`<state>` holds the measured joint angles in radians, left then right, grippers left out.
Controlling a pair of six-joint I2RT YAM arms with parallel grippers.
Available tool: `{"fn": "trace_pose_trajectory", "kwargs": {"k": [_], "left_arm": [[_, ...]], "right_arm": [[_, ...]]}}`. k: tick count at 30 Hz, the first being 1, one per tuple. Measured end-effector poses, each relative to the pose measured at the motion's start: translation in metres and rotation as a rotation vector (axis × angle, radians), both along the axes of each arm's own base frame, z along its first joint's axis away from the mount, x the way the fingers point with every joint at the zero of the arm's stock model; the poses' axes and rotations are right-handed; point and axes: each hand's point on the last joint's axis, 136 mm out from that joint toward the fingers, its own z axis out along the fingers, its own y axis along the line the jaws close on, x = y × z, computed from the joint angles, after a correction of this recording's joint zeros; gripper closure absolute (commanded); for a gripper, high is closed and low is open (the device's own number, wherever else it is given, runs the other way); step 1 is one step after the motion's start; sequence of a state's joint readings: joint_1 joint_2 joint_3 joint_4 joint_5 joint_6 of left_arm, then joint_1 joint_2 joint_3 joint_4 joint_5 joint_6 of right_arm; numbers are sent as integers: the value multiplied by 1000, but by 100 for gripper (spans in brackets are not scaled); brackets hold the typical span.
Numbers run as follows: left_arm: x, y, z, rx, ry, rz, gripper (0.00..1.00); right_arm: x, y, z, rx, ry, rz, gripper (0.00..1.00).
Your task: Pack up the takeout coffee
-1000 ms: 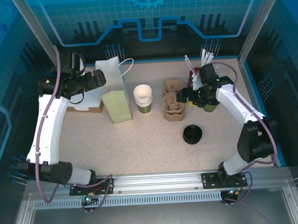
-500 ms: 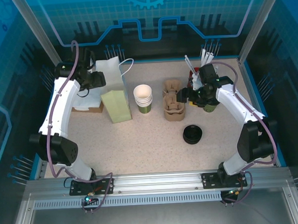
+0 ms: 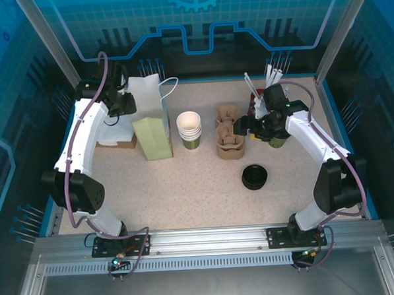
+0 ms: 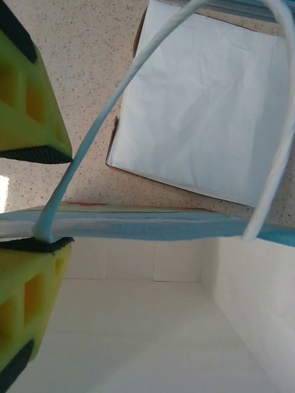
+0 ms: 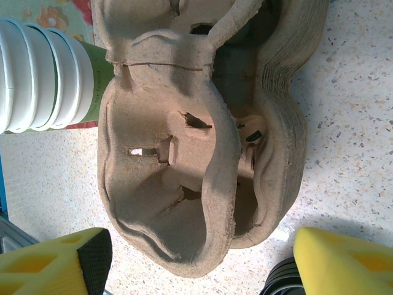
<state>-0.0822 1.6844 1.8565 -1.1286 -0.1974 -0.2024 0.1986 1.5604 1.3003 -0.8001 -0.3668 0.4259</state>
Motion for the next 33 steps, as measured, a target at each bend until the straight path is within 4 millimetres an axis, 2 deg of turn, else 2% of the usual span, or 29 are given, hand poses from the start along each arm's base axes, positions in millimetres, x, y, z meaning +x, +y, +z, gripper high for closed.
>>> {"fn": "trace_pose_trajectory", "kwargs": {"k": [13, 19, 24, 29, 33], "left_arm": [[0, -4, 0, -19, 1, -10, 94], [-8, -6, 10, -36, -24, -16, 98], [-31, -8, 33, -60, -81, -25, 98], [-70, -13, 53, -101, -137, -26, 98], [-101, -19, 60, -157, -162, -24, 98]], "right_arm": [[0, 0, 0, 0, 2, 0, 20], [-1, 0, 0, -2, 5, 0, 20], [-2, -2, 0, -14, 7, -5, 20], [-4, -4, 3, -18, 0, -8, 20], [-4, -4, 8, -15, -14, -8, 20]]}}
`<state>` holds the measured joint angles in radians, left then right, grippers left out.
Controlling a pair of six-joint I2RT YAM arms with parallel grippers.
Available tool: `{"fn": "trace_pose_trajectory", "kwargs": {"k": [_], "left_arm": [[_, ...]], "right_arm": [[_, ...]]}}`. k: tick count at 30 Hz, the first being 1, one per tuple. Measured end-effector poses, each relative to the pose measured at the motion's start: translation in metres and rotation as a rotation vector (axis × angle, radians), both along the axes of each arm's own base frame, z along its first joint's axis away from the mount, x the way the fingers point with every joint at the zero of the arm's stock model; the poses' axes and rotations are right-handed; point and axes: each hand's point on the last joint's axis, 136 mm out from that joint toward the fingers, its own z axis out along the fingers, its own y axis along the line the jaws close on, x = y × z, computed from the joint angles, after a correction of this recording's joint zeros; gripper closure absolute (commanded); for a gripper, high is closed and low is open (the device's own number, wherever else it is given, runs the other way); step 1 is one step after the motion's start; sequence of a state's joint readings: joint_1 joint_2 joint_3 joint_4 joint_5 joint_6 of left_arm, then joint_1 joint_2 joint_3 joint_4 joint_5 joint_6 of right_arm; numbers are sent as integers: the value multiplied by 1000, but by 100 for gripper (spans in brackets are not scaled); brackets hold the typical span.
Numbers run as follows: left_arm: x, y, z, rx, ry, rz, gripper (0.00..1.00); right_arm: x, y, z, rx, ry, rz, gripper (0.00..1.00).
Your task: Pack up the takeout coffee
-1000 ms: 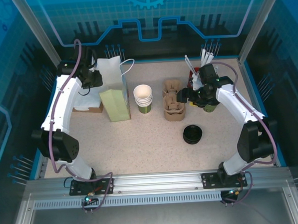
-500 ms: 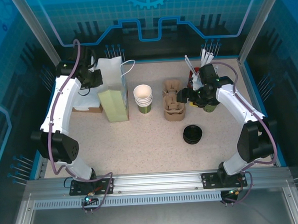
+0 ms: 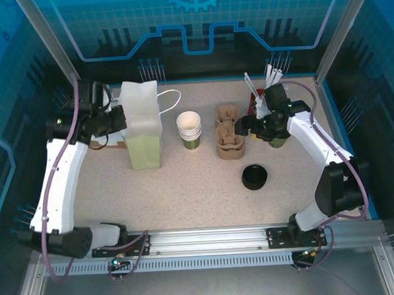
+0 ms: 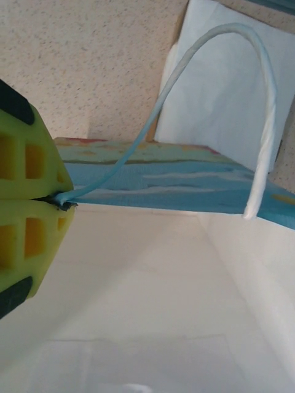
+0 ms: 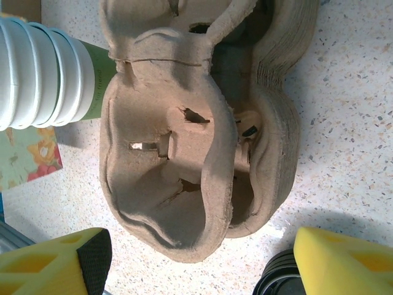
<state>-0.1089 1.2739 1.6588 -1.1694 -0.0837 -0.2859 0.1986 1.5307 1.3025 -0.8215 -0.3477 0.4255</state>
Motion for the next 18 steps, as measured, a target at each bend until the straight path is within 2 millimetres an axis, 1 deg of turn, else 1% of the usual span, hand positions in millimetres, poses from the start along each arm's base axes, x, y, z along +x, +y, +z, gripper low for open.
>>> {"fn": "trace_pose_trajectory", "kwargs": {"k": [4, 8, 13, 18], "left_arm": [[-27, -11, 2, -64, -7, -16, 98], [-49, -25, -5, -132, 15, -39, 98], [-64, -43, -17, -220, 65, -68, 98], [-70, -62, -28, -284, 109, -101, 97]], "right_arm": [[-1, 0, 5, 3, -15, 0, 20], [-1, 0, 7, 4, -21, 0, 20], [-3, -1, 5, 3, -15, 0, 19], [-4, -1, 3, 2, -10, -1, 19]]}}
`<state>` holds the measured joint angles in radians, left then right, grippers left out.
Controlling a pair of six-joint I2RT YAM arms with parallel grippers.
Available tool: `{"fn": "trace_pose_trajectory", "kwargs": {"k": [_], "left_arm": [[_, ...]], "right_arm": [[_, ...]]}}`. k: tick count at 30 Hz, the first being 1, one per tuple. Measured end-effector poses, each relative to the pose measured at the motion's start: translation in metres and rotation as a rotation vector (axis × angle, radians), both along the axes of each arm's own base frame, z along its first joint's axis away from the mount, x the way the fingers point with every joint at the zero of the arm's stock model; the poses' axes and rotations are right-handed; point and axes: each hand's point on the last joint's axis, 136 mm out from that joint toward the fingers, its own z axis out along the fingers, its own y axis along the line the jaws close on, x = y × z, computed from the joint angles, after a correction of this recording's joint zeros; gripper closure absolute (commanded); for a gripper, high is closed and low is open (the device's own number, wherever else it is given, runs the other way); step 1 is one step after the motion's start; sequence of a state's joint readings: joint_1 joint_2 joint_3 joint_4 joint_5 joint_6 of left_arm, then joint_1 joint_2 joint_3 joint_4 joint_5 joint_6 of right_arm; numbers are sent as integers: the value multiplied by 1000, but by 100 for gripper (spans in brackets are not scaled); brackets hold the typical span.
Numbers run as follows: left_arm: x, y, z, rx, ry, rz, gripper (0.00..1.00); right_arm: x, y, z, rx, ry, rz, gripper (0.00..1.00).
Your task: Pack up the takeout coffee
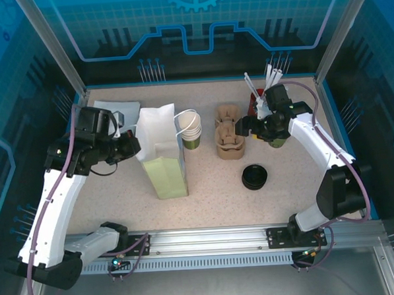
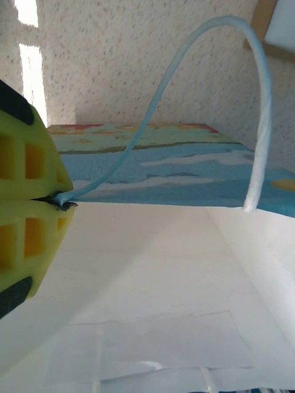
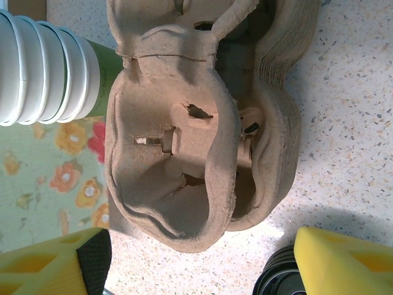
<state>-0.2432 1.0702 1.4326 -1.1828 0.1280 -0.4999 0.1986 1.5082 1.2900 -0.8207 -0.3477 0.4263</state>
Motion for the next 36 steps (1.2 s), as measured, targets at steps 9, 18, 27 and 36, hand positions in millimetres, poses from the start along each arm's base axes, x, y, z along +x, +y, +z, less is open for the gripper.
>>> {"fn": "trace_pose_trajectory", "kwargs": {"k": [9, 18, 27, 36], "left_arm": [[5, -15, -28, -44, 50, -17, 89], [7, -20, -27, -68, 31, -26, 50], [2, -15, 7, -65, -39, -24, 37], [-6, -12, 54, -97, -173, -22, 36]], "right_arm": [[0, 0, 0, 0, 0, 0, 20], [0, 3, -7, -14, 15, 8, 20], [6, 8, -24, -74, 53, 27, 29], [13, 13, -34, -85, 78, 30, 49]]}}
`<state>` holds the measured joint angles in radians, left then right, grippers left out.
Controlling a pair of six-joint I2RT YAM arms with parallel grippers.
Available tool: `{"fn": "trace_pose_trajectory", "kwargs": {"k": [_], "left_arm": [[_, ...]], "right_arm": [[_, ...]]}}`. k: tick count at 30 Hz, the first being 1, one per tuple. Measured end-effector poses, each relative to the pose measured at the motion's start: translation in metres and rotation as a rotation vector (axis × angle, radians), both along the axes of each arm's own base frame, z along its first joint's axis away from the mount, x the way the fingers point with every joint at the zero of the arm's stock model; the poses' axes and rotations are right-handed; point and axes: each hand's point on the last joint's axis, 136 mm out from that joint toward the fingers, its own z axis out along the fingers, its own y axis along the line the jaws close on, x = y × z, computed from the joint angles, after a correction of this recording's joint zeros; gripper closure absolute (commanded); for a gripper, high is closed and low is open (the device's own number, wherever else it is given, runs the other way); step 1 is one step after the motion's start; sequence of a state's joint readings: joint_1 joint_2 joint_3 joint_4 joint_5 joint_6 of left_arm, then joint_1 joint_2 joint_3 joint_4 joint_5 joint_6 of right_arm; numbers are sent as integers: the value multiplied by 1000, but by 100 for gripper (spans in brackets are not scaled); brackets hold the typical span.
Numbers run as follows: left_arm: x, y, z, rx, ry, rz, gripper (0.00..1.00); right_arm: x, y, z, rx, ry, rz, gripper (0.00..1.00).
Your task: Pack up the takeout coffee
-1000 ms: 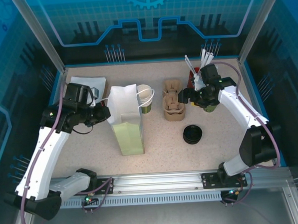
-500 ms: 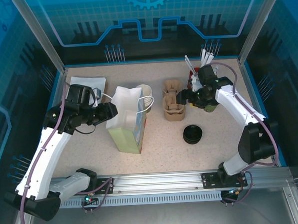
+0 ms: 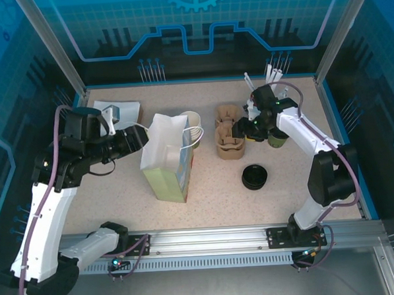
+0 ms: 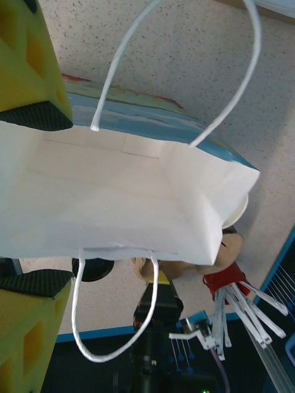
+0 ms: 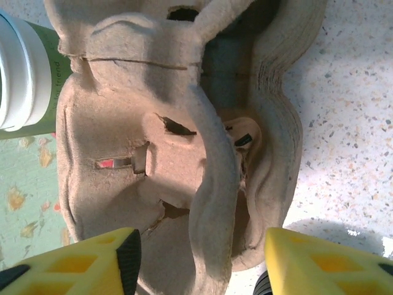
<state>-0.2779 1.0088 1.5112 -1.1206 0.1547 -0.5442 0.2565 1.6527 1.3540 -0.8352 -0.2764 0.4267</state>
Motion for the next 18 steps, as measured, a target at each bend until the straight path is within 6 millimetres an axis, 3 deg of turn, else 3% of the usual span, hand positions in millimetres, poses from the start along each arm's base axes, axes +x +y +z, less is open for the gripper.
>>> {"fn": "trace_pose_trajectory", "kwargs": {"k": [11, 18], "left_arm": [[0, 0, 3, -3, -9, 0, 36], [-1, 0, 3, -5, -10, -3, 35]], "right_arm": [[2, 1, -6, -1, 19, -7, 75], [-1, 3, 4, 23, 1, -4, 90]]}}
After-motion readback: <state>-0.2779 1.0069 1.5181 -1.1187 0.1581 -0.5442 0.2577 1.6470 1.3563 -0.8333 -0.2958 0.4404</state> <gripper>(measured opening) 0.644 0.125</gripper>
